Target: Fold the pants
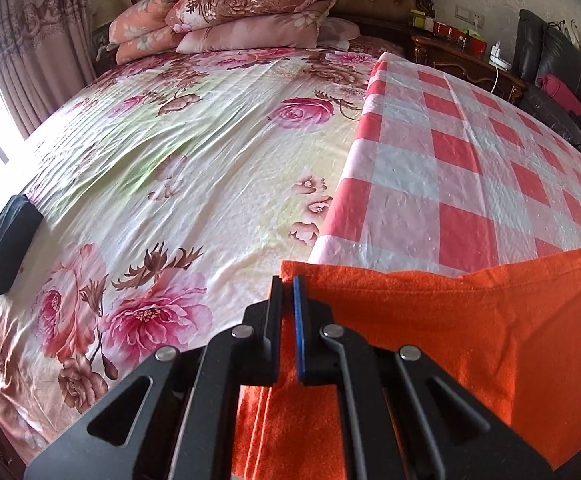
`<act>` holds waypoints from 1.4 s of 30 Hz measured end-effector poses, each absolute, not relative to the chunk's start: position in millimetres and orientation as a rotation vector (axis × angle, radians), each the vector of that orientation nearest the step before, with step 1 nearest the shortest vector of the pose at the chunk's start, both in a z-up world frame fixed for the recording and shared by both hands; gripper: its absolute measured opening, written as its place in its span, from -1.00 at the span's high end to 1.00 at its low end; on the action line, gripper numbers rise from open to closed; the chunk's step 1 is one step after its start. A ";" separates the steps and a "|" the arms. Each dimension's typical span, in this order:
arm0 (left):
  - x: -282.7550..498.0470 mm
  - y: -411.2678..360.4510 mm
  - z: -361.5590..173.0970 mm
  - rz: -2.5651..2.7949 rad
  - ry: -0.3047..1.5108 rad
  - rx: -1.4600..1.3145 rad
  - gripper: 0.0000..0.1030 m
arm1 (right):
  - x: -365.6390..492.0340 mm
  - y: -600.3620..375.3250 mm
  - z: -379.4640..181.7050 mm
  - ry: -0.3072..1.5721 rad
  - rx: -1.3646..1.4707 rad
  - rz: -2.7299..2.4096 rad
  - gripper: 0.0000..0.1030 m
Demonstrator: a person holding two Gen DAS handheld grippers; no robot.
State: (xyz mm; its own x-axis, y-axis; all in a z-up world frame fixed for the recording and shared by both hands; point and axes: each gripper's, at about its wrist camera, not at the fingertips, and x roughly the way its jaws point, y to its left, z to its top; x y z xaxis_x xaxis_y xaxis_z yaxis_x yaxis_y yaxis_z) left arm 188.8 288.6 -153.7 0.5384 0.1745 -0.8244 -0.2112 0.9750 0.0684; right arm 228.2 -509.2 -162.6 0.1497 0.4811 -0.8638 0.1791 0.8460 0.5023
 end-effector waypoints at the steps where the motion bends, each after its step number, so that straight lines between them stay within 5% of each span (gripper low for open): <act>1: 189.8 286.9 -153.6 0.232 0.980 -0.027 0.91 | 229.5 -506.5 -162.5 1.417 0.567 0.227 0.79; 4: 187.7 290.4 -142.3 0.286 0.952 -0.006 0.92 | 210.9 -510.6 -157.8 1.303 0.612 0.068 0.94; 12: 203.1 299.6 -155.2 0.266 1.000 -0.063 0.95 | 177.9 -470.5 -158.1 1.079 0.545 -0.082 0.88; 16: 202.5 305.0 -150.6 0.219 0.997 -0.101 0.88 | 180.7 -472.0 -148.0 1.057 0.493 -0.024 0.47; 17: 201.5 307.6 -148.8 0.207 0.992 -0.128 0.72 | 183.0 -476.3 -148.1 1.068 0.502 0.024 -0.07; 19: 195.2 320.7 -144.4 0.174 0.967 -0.225 0.53 | 189.5 -485.7 -153.2 1.088 0.494 0.090 -0.60; 22: 188.1 332.7 -143.1 0.181 0.960 -0.253 0.52 | 203.4 -486.0 -162.2 1.153 0.472 0.136 -0.59; 25: 188.5 330.0 -142.6 0.124 0.970 -0.247 0.35 | 215.7 -477.9 -171.4 1.201 0.440 0.172 -0.38; 27: 197.5 323.5 -144.2 0.082 0.994 -0.225 0.15 | 219.4 -471.5 -176.6 1.215 0.378 0.143 -0.02; 28: 202.2 321.2 -147.9 0.071 1.017 -0.218 0.17 | 218.4 -468.2 -175.7 1.215 0.347 0.129 0.35; 29: 206.6 319.8 -152.0 0.070 1.043 -0.207 0.69 | 217.1 -466.1 -174.4 1.211 0.341 0.123 0.47; 31: 213.0 318.6 -153.7 0.052 1.062 -0.175 0.85 | 211.5 -459.7 -172.5 1.201 0.306 0.063 0.72; 35: 230.0 317.7 -143.3 0.051 1.051 -0.090 0.83 | 199.4 -457.9 -175.8 1.171 0.350 -0.043 0.75; 38: 224.0 320.5 -129.8 0.061 1.042 -0.079 0.17 | 192.3 -451.9 -174.0 1.144 0.316 -0.098 0.75; 42: 168.2 348.8 -110.5 0.108 0.967 -0.232 0.21 | 188.5 -449.2 -173.5 1.124 0.272 -0.140 0.75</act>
State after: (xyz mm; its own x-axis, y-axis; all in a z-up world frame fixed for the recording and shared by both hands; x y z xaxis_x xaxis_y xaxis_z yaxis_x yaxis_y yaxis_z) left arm 168.2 348.8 -110.5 0.5651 -0.0124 -0.8249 -0.1938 0.9699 -0.1474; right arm 188.5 -449.2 -173.5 0.4277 0.0262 -0.9035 0.2467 0.9583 0.1445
